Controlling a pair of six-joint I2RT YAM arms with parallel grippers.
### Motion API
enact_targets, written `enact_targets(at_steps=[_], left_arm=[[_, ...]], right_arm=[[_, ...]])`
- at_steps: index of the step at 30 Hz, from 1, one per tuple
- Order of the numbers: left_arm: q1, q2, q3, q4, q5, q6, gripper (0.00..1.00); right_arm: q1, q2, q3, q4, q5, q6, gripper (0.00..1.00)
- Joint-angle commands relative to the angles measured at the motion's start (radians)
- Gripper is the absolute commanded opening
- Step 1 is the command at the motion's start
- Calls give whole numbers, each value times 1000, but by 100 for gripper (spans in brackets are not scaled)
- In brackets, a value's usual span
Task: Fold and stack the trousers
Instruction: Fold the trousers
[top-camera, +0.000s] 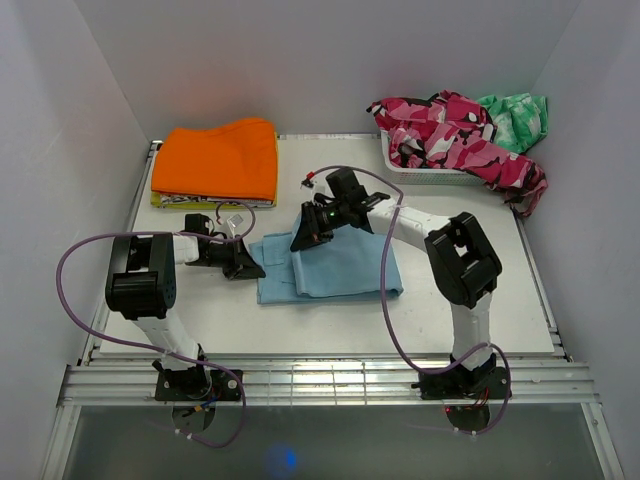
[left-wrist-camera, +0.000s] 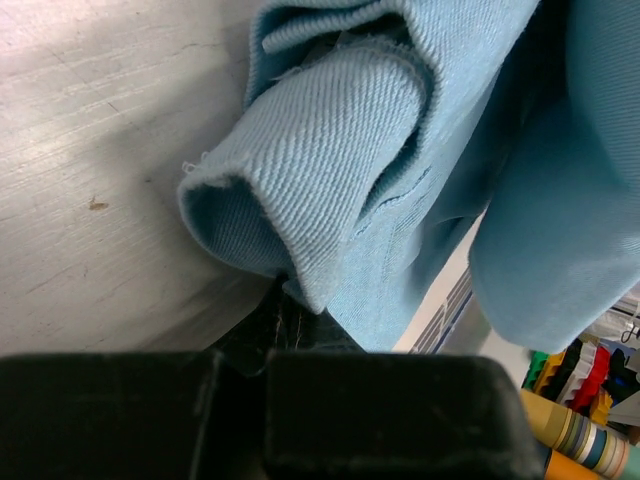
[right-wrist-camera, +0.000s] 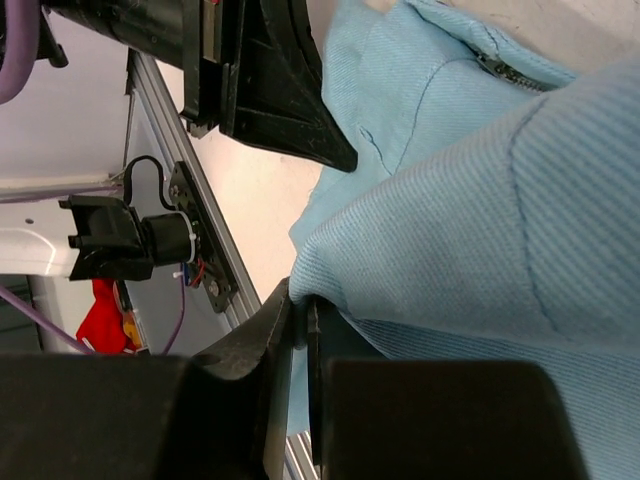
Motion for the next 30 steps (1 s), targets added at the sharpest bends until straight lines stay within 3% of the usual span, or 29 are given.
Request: enact_targets(at_steps=[1, 14, 30], left_arm=[[-17, 10, -12, 31, -41, 8, 0], [-17, -7, -47, 61, -51, -15, 0], [-17, -32, -78, 70, -79, -12, 0]], right_arm=[[31, 21, 58, 107, 1, 60, 8], [121, 112, 138, 130, 40, 144, 8], [129, 192, 211, 130, 69, 241, 8]])
